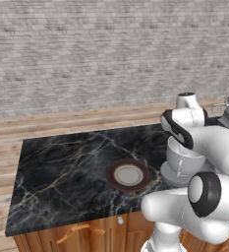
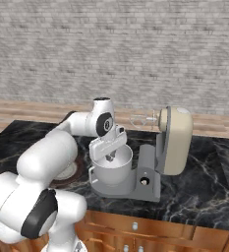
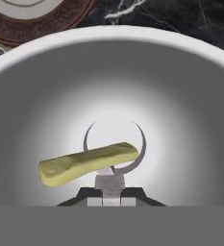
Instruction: Add butter and sugar cubes to the stand mixer bowl and then turn on the stand mixer to begin making frosting.
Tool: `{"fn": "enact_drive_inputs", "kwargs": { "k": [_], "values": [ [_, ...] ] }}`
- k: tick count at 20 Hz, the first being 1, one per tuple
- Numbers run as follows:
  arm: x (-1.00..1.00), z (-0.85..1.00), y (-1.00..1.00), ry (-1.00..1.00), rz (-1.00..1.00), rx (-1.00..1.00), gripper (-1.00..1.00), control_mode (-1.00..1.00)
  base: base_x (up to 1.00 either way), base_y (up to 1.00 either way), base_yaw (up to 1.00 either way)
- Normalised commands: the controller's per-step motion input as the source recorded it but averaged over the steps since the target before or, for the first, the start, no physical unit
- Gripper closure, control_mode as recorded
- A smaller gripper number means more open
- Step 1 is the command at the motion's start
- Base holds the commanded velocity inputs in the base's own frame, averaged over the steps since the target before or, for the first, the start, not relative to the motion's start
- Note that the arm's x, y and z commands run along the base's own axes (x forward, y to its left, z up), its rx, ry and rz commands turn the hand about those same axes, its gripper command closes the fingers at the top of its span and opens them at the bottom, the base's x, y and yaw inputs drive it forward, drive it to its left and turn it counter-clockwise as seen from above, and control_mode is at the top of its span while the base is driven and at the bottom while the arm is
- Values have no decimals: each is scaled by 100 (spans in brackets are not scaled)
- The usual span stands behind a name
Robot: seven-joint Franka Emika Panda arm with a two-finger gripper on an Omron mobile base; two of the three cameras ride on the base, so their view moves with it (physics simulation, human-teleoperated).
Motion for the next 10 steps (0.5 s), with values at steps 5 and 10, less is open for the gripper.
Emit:
{"fn": "enact_drive_inputs", "kwargs": {
  "k": [5, 10],
  "values": [
    [2, -27, 1, 8, 0, 0, -100, -100, 0, 0, 0],
    [-17, 4, 0, -5, 0, 0, -100, -100, 0, 0, 0]
  ]
}}
